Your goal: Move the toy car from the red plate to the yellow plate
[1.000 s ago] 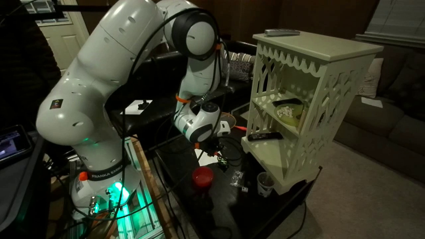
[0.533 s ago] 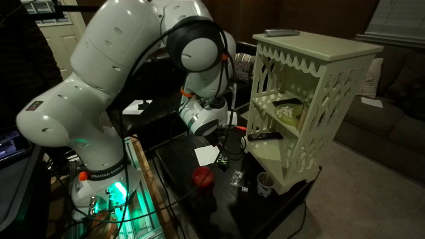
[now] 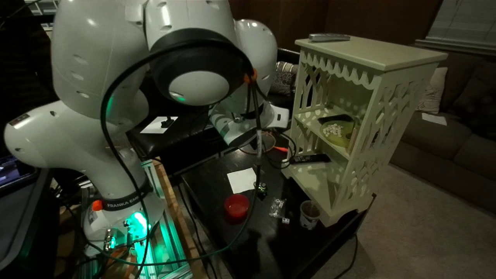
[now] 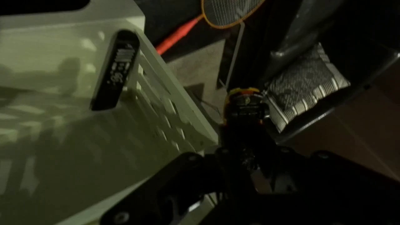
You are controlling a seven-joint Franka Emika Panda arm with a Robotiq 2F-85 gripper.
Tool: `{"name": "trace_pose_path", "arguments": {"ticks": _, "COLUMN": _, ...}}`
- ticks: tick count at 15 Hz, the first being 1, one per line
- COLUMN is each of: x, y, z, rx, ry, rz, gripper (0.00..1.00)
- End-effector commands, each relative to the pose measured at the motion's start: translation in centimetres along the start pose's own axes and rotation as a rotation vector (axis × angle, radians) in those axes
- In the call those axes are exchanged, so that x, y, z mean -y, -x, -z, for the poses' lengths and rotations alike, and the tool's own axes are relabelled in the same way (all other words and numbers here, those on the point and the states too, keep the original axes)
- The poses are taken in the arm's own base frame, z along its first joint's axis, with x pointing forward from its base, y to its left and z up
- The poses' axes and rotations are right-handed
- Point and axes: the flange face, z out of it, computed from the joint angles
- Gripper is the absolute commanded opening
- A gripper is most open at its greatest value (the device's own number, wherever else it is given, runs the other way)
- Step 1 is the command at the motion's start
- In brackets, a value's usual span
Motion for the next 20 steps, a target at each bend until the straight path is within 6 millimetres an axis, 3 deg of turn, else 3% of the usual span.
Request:
{"name": "trace_pose_path", "arguments": {"ticks": 1, "x": 1.8, "y": -1.8, "z": 3.1, "rx": -0.204, "ry": -0.051, "rz": -0.024, "gripper": 0.06}}
{"name": "trace_pose_path", "arguments": {"ticks": 2, "x": 0.9, "y": -1.5, "z": 1.7, "rx": -0.129, "ry": -0.024, "rz": -0.02, "gripper": 0.22}}
{"name": "trace_pose_path", "arguments": {"ticks": 3, "x": 1.2, "y": -1.8, "z": 2.2, "rx": -0.172, "ry": -0.031, "rz": -0.019, "gripper": 0.22}}
{"name": "trace_pose_path", "arguments": {"ticks": 4, "x": 1.3, "y": -1.8, "z": 2.4, "rx": -0.188, "ry": -0.035, "rz": -0.019, "gripper": 0.06}}
{"name": "trace_pose_path", "arguments": {"ticks": 12, "x": -1.0, "y": -6.8, "z": 1.6, "rx": -0.583, "ry": 0.027, "rz": -0.205, "gripper": 0.06}}
{"name": "trace_pose_path", "arguments": {"ticks": 16, "x": -2.6, "y": -9.0, "z": -0.7, "rx": -0.64, "ry": 0.117, "rz": -0.274, "gripper": 0.06}}
{"name": "trace_pose_path", "arguments": {"ticks": 20, "x": -3.6, "y": -12.3, "z": -1.9, "rx": -0.719, "ry": 0.191, "rz": -0.313, "gripper": 0.06}}
